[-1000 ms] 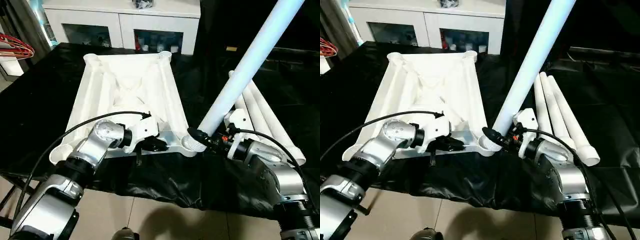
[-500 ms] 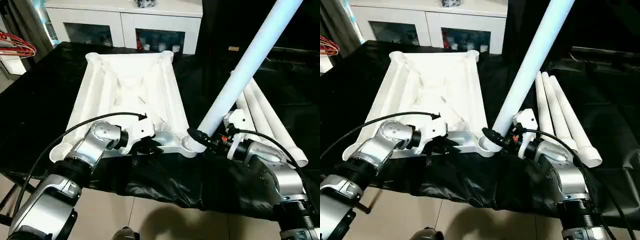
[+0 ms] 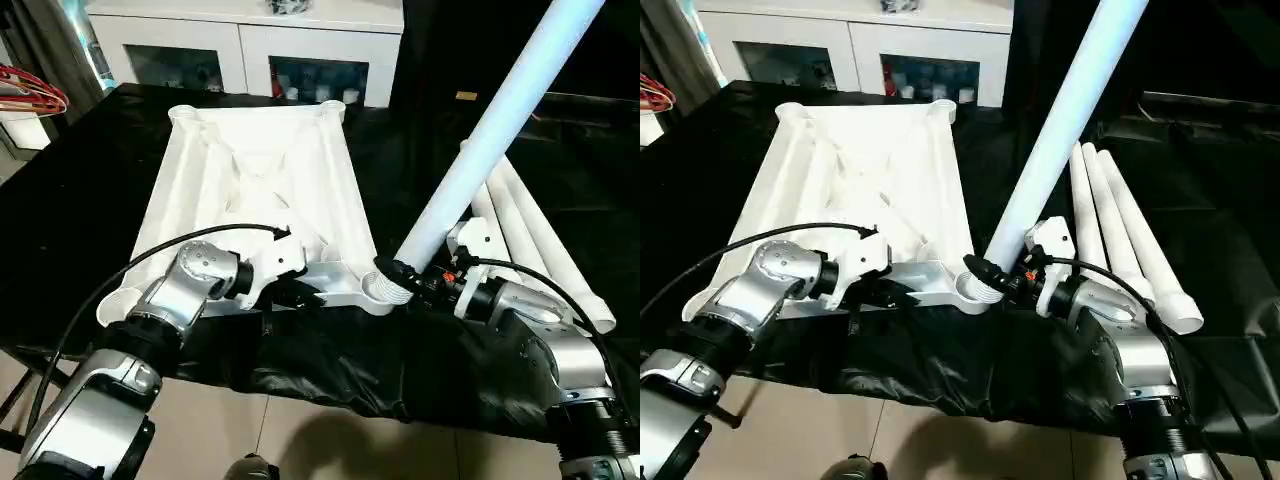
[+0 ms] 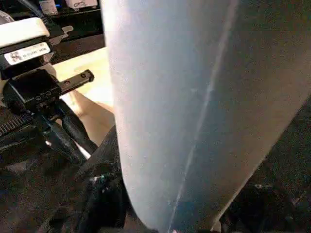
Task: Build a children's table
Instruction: Insert table leg to table base
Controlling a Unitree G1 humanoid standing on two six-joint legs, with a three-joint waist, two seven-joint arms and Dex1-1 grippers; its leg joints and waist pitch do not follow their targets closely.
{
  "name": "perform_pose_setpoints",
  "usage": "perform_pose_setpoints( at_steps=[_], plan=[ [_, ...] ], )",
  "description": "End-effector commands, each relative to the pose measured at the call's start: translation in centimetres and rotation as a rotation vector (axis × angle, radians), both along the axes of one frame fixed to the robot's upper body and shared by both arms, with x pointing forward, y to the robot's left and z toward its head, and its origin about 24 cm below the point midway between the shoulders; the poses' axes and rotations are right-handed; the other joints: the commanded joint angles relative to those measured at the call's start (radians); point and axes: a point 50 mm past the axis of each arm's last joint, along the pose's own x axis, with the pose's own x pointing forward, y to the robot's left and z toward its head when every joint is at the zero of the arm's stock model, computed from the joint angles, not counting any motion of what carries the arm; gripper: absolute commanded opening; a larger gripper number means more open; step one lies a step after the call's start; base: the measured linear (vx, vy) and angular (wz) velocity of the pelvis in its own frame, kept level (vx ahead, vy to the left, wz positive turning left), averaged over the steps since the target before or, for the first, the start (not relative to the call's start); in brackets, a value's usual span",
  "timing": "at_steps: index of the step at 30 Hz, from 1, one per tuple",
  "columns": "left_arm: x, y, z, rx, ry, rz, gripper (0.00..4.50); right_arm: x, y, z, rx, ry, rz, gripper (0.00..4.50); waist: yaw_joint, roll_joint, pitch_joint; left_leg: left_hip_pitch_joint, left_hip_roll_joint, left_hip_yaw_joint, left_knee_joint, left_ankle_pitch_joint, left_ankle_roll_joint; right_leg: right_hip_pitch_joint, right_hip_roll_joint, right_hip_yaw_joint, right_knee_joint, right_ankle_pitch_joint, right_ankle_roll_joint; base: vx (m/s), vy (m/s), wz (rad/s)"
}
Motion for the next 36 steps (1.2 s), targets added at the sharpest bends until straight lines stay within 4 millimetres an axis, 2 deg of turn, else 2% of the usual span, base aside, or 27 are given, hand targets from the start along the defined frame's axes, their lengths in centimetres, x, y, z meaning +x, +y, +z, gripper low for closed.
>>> perform_pose_setpoints(
  at_steps=[1,5,16,17,25,29,35,36],
  plan=[
    [-0.2,0.2,-0.4,-0.067,0.046,0.036,0.57,0.3,0.1,0.5,-0.007,-0.014,0.009,1.9,0.003,-0.01,-0.071,0.017,0.035,-0.012,-0.069,-0.196,0.014,0.047,-0.084,0.04,-0.082,-0.142,-0.217,0.0,0.0,0.0],
    [-0.1,0.3,-0.5,-0.058,0.002,0.052,0.87,0.3,0.1,0.5,-0.006,-0.016,0.009,1.9,0.006,-0.008,-0.072,0.018,0.038,-0.013,-0.07,-0.202,0.015,0.045,-0.083,0.04,-0.082,-0.125,-0.219,0.0,0.0,0.0],
    [-0.3,0.8,-1.3,-0.003,0.026,0.048,0.91,0.8,0.9,0.8,-0.001,-0.021,0.026,1.9,0.004,-0.009,-0.071,0.019,0.038,-0.013,-0.072,-0.206,0.01,0.045,-0.085,0.041,-0.083,-0.147,-0.213,0.0,0.0,0.0],
    [-0.3,0.9,-1.4,0.006,0.027,0.05,0.65,0.8,1.0,0.8,-0.005,-0.017,0.031,1.9,0.004,-0.01,-0.07,0.019,0.039,-0.014,-0.072,-0.204,0.01,0.045,-0.085,0.041,-0.082,-0.146,-0.21,0.0,0.0,0.0],
    [-0.4,0.7,-1.4,-0.014,0.065,0.06,0.08,0.8,1.4,0.1,-0.07,0.027,0.073,1.9,0.004,-0.011,-0.071,0.019,0.039,-0.013,-0.073,-0.208,0.008,0.045,-0.086,0.041,-0.084,-0.159,-0.212,0.0,0.0,0.0],
    [-0.6,0.3,-1.1,-0.049,0.09,0.038,0.01,0.7,1.2,-0.6,-0.121,0.068,0.087,1.9,0.004,-0.013,-0.075,0.019,0.038,-0.012,-0.07,-0.185,0.01,0.046,-0.084,0.041,-0.079,-0.114,-0.221,0.0,0.0,0.0],
    [-1.5,-0.4,-1.1,-0.026,0.097,-0.015,0.0,0.9,1.1,-1.1,-0.171,0.101,0.094,1.9,0.003,-0.011,-0.077,0.02,0.04,-0.012,-0.07,-0.182,0.01,0.047,-0.085,0.04,-0.077,-0.108,-0.225,0.0,0.0,0.0],
    [-1.7,-0.6,-1.0,-0.026,0.099,-0.024,0.0,0.9,1.0,-1.1,-0.177,0.11,0.097,1.9,0.003,-0.014,-0.078,0.018,0.041,-0.012,-0.07,-0.176,0.013,0.05,-0.086,0.04,-0.074,-0.091,-0.228,0.0,0.0,0.0]
  ],
)
